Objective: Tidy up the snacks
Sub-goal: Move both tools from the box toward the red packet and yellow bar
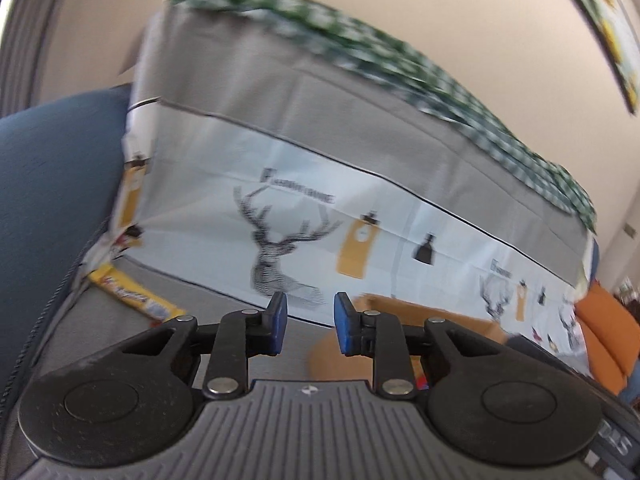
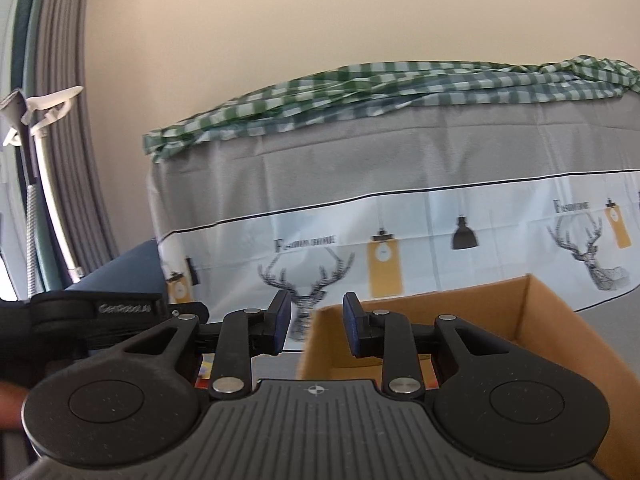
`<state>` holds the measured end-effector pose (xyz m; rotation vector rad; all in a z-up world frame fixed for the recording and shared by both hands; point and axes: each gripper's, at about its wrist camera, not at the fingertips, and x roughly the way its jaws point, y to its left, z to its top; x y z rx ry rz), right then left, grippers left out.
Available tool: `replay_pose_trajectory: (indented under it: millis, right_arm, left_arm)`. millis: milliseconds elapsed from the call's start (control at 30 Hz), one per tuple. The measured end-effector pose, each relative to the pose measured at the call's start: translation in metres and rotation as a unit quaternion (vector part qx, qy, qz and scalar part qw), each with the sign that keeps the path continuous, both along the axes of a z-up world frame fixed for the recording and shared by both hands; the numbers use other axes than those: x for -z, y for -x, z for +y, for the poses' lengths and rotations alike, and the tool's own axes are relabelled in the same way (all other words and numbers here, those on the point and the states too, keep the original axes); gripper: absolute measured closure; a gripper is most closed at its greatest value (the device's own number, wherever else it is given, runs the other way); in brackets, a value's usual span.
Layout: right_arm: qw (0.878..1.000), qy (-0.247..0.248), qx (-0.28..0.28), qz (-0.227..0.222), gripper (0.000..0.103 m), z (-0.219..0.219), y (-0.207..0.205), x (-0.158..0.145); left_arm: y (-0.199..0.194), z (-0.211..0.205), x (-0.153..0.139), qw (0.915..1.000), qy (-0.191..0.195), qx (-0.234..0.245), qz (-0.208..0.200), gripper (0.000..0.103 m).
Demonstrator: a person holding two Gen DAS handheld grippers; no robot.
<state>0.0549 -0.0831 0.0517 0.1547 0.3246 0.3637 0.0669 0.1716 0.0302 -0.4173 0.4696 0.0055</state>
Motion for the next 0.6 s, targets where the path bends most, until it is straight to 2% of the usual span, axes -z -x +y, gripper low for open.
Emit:
replay_pose_trajectory:
  millis: [133, 267, 600]
  right_arm:
    - [0.999, 0.000, -0.035, -0.007, 0.076, 0.030, 0.008, 0.001]
    - [0.998, 0.004, -0.063, -0.006, 0.077, 0.059, 0.014, 0.007]
    - [0.996, 0.009, -0.091, 0.018, 0.077, 0.116, 0.008, 0.030]
  left_arm:
    - [-0.006, 0.040, 0.010, 0.9991, 0.008, -0.038, 0.020, 0.075]
    - [-0.007, 0.068, 0.018, 0.9976, 0.017, -0.056, 0.037, 0.075]
    - [-0.006, 0.091, 0.020, 0.9969, -0.001, -0.064, 0.045, 0.075]
